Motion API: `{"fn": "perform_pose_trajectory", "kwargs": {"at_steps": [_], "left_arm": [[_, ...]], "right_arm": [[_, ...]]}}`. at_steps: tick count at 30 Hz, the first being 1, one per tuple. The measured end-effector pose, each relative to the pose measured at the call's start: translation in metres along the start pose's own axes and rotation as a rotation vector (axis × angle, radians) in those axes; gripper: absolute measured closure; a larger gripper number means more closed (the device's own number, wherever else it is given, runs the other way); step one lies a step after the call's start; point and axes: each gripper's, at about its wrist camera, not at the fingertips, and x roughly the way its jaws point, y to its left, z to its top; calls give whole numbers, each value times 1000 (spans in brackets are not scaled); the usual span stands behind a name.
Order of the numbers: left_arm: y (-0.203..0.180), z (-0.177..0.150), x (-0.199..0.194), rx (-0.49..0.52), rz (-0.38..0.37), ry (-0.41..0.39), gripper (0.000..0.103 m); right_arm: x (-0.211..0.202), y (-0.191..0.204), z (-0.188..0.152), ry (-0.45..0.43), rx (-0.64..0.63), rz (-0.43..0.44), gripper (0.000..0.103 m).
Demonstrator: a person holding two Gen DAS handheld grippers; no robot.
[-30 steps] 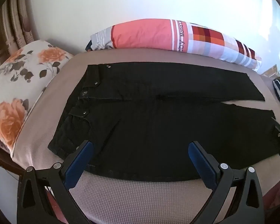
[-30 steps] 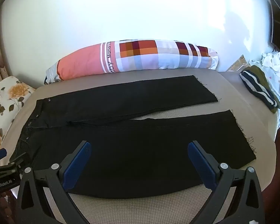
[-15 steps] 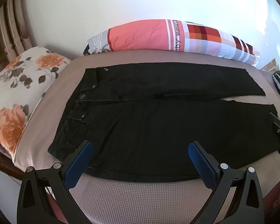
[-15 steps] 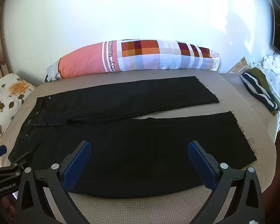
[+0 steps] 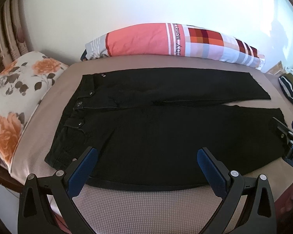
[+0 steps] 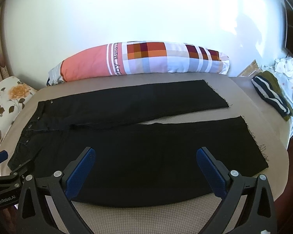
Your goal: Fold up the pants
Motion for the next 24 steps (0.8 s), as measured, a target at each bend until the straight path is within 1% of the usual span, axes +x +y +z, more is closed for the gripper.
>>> {"fn": "perform_pose_trajectory", "kwargs": {"at_steps": [6, 24], "left_arm": [[-1, 1, 1, -1, 38, 7, 2], [0, -1, 6, -8, 45, 24, 2]], "right_arm": [[2, 2, -1, 15, -12, 0, 0], [1, 4, -3, 10, -25, 5, 0]]}}
